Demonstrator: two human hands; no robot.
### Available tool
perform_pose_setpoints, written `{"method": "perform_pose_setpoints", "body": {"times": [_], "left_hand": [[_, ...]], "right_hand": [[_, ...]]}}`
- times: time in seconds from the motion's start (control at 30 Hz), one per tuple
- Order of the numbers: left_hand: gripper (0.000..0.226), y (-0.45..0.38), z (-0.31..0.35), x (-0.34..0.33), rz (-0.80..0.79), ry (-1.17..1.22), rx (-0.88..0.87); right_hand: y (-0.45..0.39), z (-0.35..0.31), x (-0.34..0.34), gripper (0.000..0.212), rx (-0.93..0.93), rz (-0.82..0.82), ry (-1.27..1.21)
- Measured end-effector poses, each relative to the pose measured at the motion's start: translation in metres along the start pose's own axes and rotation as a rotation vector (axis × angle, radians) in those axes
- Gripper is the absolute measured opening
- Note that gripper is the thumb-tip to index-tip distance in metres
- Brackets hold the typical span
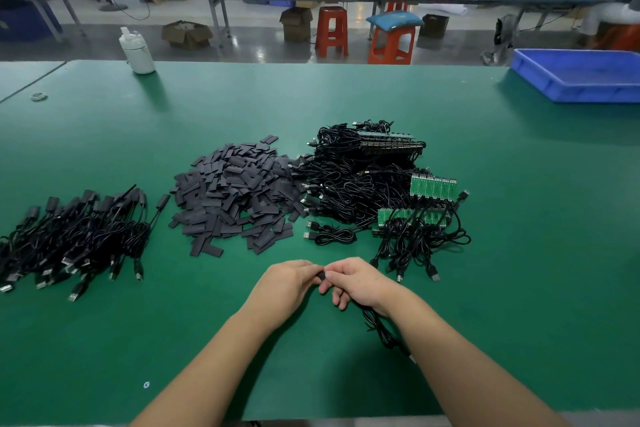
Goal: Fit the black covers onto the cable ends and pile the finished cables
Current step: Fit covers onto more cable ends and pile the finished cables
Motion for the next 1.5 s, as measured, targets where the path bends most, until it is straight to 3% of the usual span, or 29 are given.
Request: {"method": "perform_pose_setpoints", "body": {"times": [0.27,0.4,0.63,0.97,1.07,1.13,1.2,1.27,1.3,1.43,1.5], "left_hand": [[0.022,-0.002,-0.008,-0.002,-0.031,-0.036,0.038],[0.022,-0.003,-0.006,-0.010,-0.110,-0.119,0.003],[0.020,-0.004,-0.003,-0.009,-0.052,-0.105,-0.003],[0.026,-0.008,-0.004,-0.022,-0.193,-0.243,-0.030],[0.026,-0.009,-0.003,-0.022,-0.170,-0.232,-0.019],[0.034,-0.007,-0.008,-0.013,-0.058,-0.062,0.099],[0.042,0.000,-0.024,-0.004,0.042,0.219,0.374],[0.028,0.006,-0.033,-0.010,0.039,0.489,0.598],[0.019,0.007,-0.031,-0.017,0.001,0.602,0.645],[0.022,0.008,-0.003,-0.037,-0.152,1.028,0.631],[0.021,0.007,0.002,-0.034,-0.132,1.046,0.617]], "right_hand": [[-0.001,0.006,0.012,0.010,-0.008,0.072,-0.158],[-0.003,0.007,0.009,0.011,-0.021,0.076,-0.137],[-0.003,0.008,0.010,0.011,-0.023,0.084,-0.131],[0.000,0.004,0.008,0.017,-0.027,0.093,-0.124],[0.002,0.003,0.009,0.016,-0.019,0.105,-0.141],[0.003,0.001,0.012,0.013,-0.002,0.132,-0.199],[0.004,-0.002,0.015,0.014,0.019,0.164,-0.296],[0.005,-0.006,0.016,0.016,0.046,0.195,-0.380],[0.005,-0.009,0.016,0.016,0.067,0.215,-0.414],[-0.001,-0.030,0.012,0.024,0.185,0.297,-0.652],[-0.004,-0.042,0.008,0.028,0.234,0.327,-0.762]]}}
Point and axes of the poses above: each hand's wrist, its own y-axis away from the middle knuckle, its own x-axis out of the back of the hand, z = x × y, the point moved 9 cm from there along -y, towards the middle knuckle, and after that the axes turned 15 degrees about -y, right-handed, at the moved point
